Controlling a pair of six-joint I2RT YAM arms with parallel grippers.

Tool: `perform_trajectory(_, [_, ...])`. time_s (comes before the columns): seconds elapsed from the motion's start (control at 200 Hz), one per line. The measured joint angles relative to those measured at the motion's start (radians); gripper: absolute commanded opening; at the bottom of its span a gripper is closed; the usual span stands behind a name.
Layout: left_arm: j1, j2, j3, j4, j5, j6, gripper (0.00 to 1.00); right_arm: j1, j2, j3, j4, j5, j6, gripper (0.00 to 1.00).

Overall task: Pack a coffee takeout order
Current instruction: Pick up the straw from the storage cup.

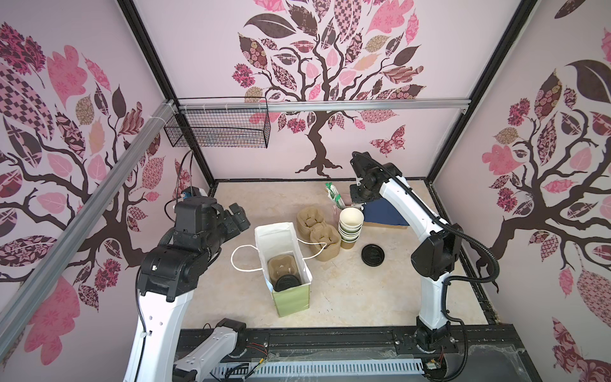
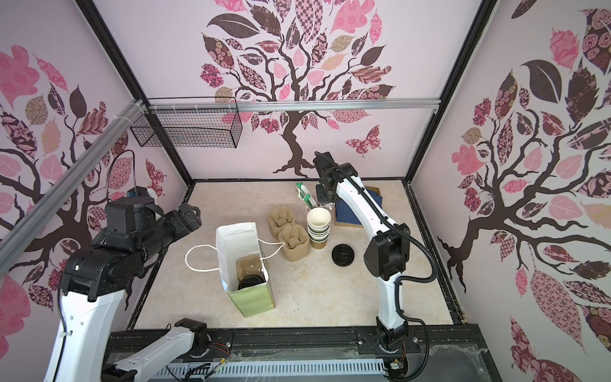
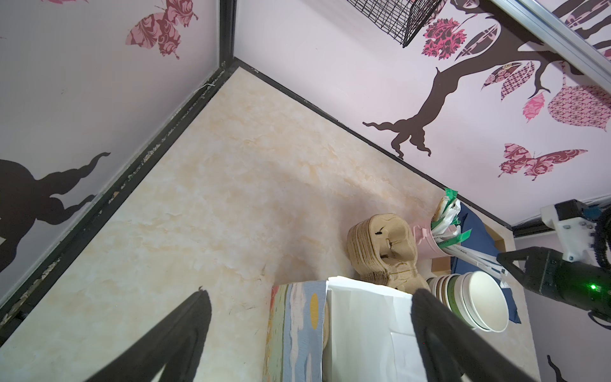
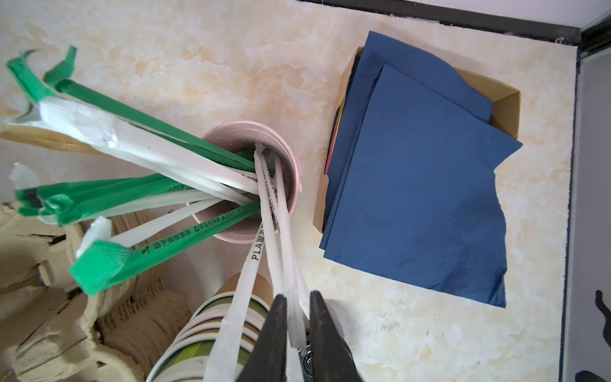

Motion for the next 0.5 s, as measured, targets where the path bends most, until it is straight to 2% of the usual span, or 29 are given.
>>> perform_trajectory(0.315, [0.001,0.003,0.0,0.0,0.0,0.001,0.98,0.0,0.0,0.0,-0.009,0.0,0.001,0.16])
perform_trajectory(0.495, [0.002,0.003,0.0,0.0,0.0,0.001,0.98,0.0,0.0,0.0,-0.011,0.0,0.003,0.1])
